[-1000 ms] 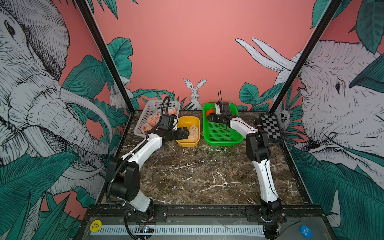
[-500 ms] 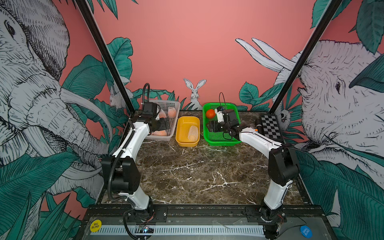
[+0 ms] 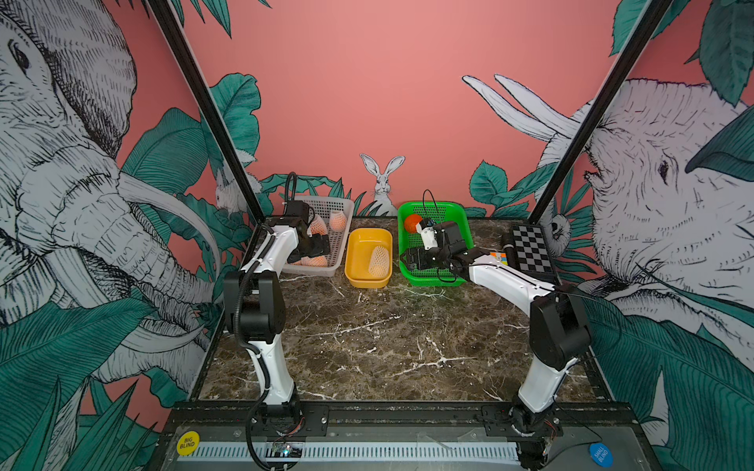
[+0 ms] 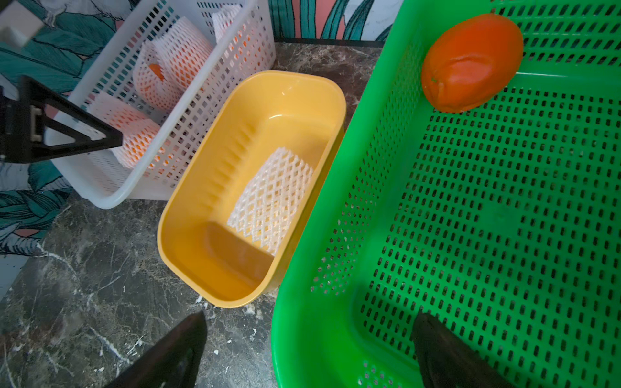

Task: Remove foam nets from oranges
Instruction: Pick up the orange from the basket.

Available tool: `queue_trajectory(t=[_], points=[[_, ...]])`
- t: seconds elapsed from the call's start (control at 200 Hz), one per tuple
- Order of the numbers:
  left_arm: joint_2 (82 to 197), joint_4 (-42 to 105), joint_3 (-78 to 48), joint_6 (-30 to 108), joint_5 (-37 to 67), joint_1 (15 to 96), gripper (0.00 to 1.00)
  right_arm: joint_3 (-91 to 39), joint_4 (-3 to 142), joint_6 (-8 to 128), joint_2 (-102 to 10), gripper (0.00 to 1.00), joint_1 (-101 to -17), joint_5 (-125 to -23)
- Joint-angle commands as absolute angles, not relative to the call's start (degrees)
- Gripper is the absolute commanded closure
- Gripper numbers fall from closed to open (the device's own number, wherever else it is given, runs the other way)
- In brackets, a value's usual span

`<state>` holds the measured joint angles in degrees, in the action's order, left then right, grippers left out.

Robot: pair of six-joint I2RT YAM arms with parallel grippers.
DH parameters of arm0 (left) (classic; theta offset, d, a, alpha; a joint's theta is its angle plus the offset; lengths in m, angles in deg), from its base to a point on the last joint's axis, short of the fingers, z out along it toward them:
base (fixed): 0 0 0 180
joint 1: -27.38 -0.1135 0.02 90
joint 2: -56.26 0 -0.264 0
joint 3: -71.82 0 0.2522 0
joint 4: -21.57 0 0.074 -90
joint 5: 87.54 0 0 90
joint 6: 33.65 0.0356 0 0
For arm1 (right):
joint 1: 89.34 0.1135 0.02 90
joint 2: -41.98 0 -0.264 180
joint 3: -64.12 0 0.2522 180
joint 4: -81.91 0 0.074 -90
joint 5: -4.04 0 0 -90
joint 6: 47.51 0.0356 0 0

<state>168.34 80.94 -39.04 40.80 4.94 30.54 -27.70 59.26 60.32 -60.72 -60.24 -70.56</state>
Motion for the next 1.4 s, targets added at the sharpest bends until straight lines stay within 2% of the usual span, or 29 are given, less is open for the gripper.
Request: queue_trajectory(t=[0.0,0.23,0.535,1.105,1.305,1.39], points=[[168.9,83.1,-41.6,39.9,4.3,30.3,0.01,-28.4,60.4,60.2,-59.6,0.06,-60.5,-68.3],[168.4,81.4,-38.2,39.6,2.0,30.3,0.01,-31.0,60.0,60.0,-61.2,0.09,-61.0,-68.0],[171.6,80.7,-39.4,38.2,4.8,30.4,0.07,-34.1,60.0,60.1,-63.7,0.10,-61.4,-66.9],[181.1,80.0,-48.7,36.8,7.0,30.7,0.07,-35.1,60.6,61.2,-65.4,0.11,-62.4,-65.0],[181.2,80.1,-48.9,38.1,5.6,31.4,0.06,-35.1,60.9,61.3,-65.8,0.11,-62.6,-65.0],[181.2,79.7,-48.8,38.7,4.6,31.4,0.10,-35.1,61.4,61.6,-66.2,0.11,-62.6,-64.6]])
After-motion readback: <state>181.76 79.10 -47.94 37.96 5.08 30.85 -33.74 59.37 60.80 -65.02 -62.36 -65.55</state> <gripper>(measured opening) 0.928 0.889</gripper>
